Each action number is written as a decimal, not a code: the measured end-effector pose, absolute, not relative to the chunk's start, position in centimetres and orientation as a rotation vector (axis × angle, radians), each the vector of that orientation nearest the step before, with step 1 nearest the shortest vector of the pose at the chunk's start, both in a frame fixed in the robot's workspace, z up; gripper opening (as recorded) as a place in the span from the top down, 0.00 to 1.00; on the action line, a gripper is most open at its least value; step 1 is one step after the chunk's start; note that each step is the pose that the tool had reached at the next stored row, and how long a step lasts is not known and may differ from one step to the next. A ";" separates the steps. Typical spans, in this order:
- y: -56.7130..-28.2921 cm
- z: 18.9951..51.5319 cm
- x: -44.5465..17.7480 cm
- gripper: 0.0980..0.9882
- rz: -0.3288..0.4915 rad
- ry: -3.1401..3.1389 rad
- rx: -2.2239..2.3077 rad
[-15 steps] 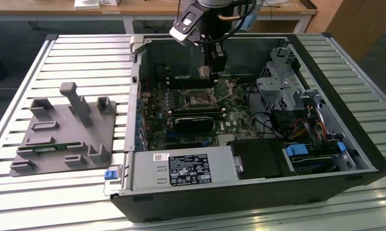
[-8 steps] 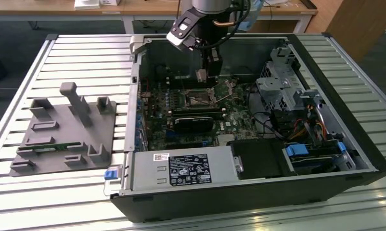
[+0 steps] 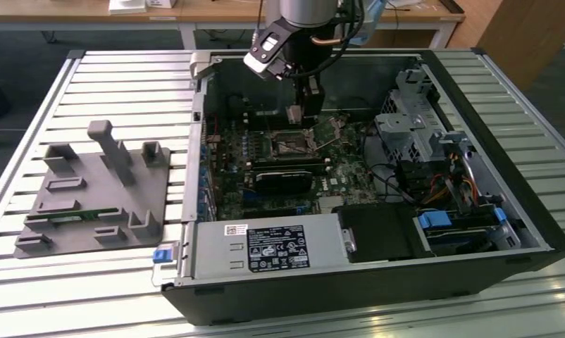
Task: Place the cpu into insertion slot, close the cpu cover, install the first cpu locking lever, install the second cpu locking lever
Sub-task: 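Place the cpu into insertion slot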
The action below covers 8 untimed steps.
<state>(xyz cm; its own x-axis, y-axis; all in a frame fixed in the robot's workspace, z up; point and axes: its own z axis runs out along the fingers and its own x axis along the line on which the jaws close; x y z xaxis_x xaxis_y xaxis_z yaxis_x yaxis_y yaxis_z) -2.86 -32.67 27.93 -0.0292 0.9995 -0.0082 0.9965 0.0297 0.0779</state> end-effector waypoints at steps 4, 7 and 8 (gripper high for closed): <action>-32.7 27.7 -2.9 0.50 0.075 2.209 2.144; -32.7 27.6 -2.9 0.50 0.074 2.208 2.144; -32.7 27.5 -2.9 0.50 0.074 2.208 2.143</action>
